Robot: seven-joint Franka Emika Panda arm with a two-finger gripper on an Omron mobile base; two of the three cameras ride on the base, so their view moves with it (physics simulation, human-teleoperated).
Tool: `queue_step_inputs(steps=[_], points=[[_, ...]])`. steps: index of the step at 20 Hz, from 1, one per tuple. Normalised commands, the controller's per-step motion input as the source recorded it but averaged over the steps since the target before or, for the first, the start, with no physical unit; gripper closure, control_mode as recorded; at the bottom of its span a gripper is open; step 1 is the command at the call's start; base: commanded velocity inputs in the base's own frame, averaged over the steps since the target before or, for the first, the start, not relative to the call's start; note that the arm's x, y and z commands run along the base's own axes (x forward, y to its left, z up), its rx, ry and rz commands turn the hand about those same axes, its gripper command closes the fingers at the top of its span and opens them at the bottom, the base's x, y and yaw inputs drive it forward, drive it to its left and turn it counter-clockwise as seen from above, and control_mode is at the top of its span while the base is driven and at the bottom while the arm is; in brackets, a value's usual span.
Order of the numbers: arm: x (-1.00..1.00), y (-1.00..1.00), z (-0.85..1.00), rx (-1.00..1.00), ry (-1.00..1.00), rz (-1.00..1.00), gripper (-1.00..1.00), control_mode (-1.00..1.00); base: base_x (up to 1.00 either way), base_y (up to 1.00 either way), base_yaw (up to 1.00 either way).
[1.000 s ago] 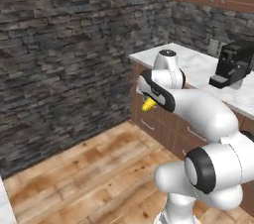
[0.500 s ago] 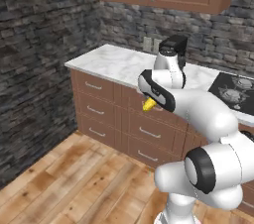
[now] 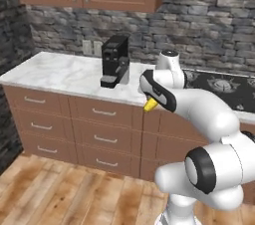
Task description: Turn on the sink faucet. Then move the corn from the counter to the sink. Turn off the sink. Move the vegetable from the sink to the pot next to the stove. Finally move the pot to the front right burner.
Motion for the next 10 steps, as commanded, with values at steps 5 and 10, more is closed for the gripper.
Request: queue_step_inputs(steps=[5,10], points=[[0.00,0.00,0.00,0.00,0.00,0.00,1.00,1.00,0.18,-0.59,-0.41],[0.00,0.00,0.00,0.00,0.00,0.00,1.00,1.00,0.29,-0.69,-0.27]])
